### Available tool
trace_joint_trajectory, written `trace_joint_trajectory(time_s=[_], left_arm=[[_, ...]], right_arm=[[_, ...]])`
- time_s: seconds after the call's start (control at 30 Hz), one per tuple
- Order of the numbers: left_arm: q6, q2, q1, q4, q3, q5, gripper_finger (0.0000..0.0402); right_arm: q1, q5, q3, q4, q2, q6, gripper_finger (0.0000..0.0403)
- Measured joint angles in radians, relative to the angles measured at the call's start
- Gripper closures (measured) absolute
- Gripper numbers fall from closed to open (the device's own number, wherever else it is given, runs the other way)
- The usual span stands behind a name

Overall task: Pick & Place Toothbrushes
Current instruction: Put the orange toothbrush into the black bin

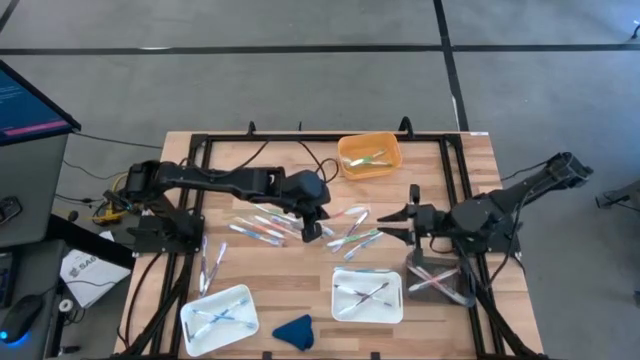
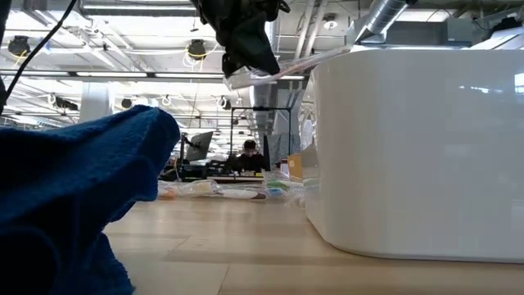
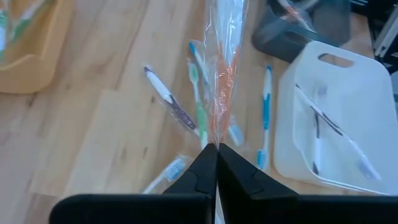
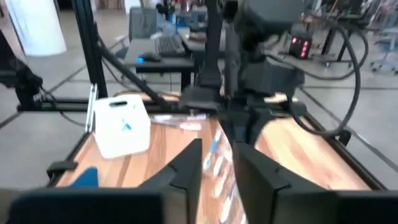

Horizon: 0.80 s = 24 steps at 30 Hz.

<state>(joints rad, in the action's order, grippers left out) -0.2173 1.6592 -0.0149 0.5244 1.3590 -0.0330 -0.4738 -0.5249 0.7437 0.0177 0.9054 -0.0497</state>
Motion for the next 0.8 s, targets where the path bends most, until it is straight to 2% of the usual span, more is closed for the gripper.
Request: trace_joint_trajectory(time_s=[0.1,0.17,0.4,0.63,0.8], left_arm=[[-0.017,0.0,0.031,0.0,0.0,0.009,0.0401],[-0.048,0.0,0.054,0.003,0.0,0.033,0.0401],[-0.129,0.0,0.111,0.015,-0.008,0.065,0.0401],[-0.188,0.0,0.123,-0.001,-0.12,0.068,0.0401],[-0.215,0.0,0.133,-0.067,-0.191,0.067,0.0401]], right_arm=[[0.045,0.05,0.007,0.048,0.016,-0.002,0.0286],[0.067,0.069,0.036,0.143,0.043,-0.003,0.0266],[0.091,0.09,0.207,0.303,0.268,0.01,0.0217],[0.091,0.09,0.4,0.412,0.487,0.015,0.0202],[0.104,0.107,0.522,0.594,0.636,0.004,0.0208]])
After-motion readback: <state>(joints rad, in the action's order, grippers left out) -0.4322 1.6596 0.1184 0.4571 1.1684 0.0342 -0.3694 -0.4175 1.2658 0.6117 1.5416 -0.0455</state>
